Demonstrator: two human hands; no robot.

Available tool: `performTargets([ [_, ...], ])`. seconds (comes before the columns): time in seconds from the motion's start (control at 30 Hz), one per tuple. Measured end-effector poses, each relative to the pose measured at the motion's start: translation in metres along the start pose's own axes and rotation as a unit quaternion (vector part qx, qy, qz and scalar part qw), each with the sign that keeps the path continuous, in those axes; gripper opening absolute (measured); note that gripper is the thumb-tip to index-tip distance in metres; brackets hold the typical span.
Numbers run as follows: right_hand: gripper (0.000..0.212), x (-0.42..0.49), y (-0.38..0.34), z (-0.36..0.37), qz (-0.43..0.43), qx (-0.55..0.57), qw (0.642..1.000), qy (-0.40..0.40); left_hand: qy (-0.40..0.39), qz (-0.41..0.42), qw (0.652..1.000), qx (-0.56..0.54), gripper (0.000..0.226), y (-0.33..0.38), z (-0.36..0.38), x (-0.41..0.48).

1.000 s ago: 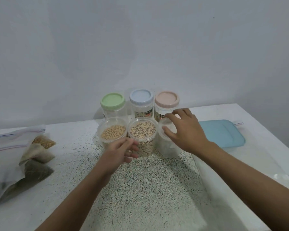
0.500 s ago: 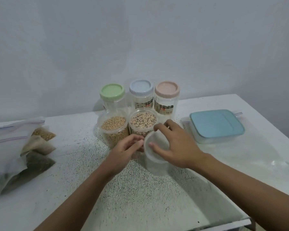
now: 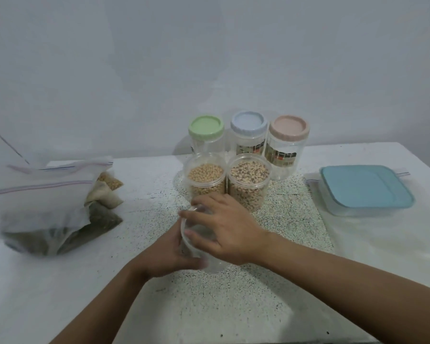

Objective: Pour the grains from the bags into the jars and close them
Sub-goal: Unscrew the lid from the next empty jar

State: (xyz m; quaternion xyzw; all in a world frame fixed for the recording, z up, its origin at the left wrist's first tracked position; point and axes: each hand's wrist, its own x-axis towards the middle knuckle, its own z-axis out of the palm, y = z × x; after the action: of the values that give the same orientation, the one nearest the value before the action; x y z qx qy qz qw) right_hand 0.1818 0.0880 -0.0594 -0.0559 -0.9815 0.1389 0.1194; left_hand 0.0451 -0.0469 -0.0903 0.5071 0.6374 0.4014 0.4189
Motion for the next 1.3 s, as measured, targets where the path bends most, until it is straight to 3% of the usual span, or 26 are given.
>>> performTargets([
  [0.17,0.052,0.020,-0.007,0.001,0.023,-0.017,0.999,-0.020,0.039,0.050,0.997,0.047,0.088,0.000,-0.004,0.010],
  [0.33,0.039,0.036,-0.006,0.002,0.085,0.047,0.994,0.048,0.046,0.080,0.995,0.029,0.075,-0.005,0.002,0.024],
  [0.47,0.035,0.037,0.000,0.003,0.051,0.078,0.994,0.058,0.051,0.104,0.992,0.048,0.080,-0.010,-0.001,0.031],
  [0.6,0.036,0.040,0.004,-0.001,0.007,0.081,0.996,0.041,0.039,0.106,0.991,0.072,0.071,-0.018,-0.010,0.043],
  [0.8,0.039,0.047,0.015,-0.011,-0.091,0.103,0.990,-0.023,0.020,0.089,0.994,0.062,0.074,-0.027,-0.015,0.051],
  [1.0,0.045,0.050,0.022,-0.004,-0.169,0.029,0.985,-0.003,0.020,0.056,0.995,0.082,0.079,-0.033,-0.010,0.043],
  [1.07,0.056,0.049,0.020,-0.007,-0.157,-0.043,0.986,-0.019,0.014,0.019,0.998,0.055,0.074,-0.023,-0.009,0.042],
  [1.17,0.065,0.046,0.013,-0.016,-0.076,-0.121,0.990,-0.009,0.029,0.086,0.995,0.029,0.074,-0.022,-0.009,0.047],
  [1.23,0.068,0.046,0.010,-0.020,-0.026,-0.122,0.992,-0.032,0.036,0.093,0.995,0.004,0.068,-0.025,-0.007,0.048],
  [1.3,0.059,0.047,0.009,-0.028,-0.043,-0.072,0.994,-0.074,0.036,0.104,0.994,0.027,0.074,-0.027,-0.007,0.049],
])
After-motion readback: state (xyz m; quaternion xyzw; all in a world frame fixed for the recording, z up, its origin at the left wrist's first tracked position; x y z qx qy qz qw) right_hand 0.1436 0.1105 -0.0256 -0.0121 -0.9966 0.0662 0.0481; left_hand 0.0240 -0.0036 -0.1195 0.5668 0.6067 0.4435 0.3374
